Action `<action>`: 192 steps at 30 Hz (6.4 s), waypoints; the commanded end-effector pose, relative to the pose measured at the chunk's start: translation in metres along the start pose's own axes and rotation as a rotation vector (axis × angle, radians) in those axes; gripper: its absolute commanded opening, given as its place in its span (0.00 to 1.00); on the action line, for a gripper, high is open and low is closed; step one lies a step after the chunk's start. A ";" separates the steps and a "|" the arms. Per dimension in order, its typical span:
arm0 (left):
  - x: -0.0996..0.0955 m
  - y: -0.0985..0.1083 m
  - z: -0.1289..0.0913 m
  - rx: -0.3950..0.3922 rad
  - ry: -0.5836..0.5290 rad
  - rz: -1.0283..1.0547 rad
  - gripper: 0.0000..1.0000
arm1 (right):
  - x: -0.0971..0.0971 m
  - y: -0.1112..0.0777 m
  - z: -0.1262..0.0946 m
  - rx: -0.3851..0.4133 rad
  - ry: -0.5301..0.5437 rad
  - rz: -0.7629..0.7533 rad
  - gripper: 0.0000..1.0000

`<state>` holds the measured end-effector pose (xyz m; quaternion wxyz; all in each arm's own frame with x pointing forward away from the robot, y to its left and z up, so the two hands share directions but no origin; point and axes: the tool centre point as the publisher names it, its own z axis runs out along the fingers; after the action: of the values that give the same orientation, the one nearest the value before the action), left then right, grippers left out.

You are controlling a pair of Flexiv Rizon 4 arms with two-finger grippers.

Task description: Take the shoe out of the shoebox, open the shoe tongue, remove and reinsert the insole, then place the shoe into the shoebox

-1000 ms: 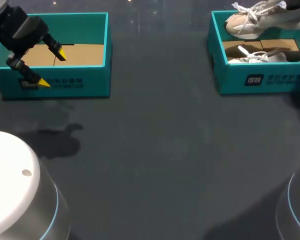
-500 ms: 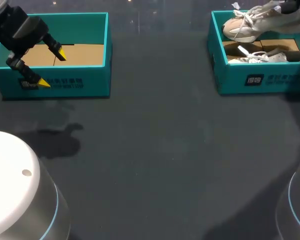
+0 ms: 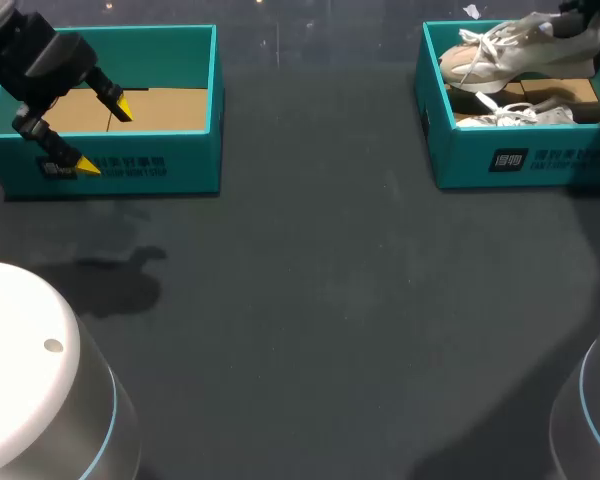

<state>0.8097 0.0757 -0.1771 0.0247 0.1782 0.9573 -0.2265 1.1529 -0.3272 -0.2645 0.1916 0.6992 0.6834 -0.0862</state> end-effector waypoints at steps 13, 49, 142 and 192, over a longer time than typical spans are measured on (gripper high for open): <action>0.000 0.000 0.000 -0.003 0.002 0.000 1.00 | 0.004 0.007 0.028 0.031 0.031 0.019 0.00; 0.000 0.000 0.000 -0.003 0.002 0.000 1.00 | 0.020 0.003 0.074 0.096 0.140 -0.005 0.00; -0.030 0.015 -0.031 -0.138 -0.105 -0.701 1.00 | 0.040 -0.070 -0.121 -0.036 0.201 -0.081 1.00; -0.103 0.128 -0.082 -0.295 -0.467 -2.227 1.00 | 0.078 -0.139 -0.147 0.026 0.175 -0.044 1.00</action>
<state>0.9487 0.1839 -0.1460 0.0327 -0.7255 0.6854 -0.0528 1.0012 -0.1988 -0.1815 0.1186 0.6911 0.7119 -0.0391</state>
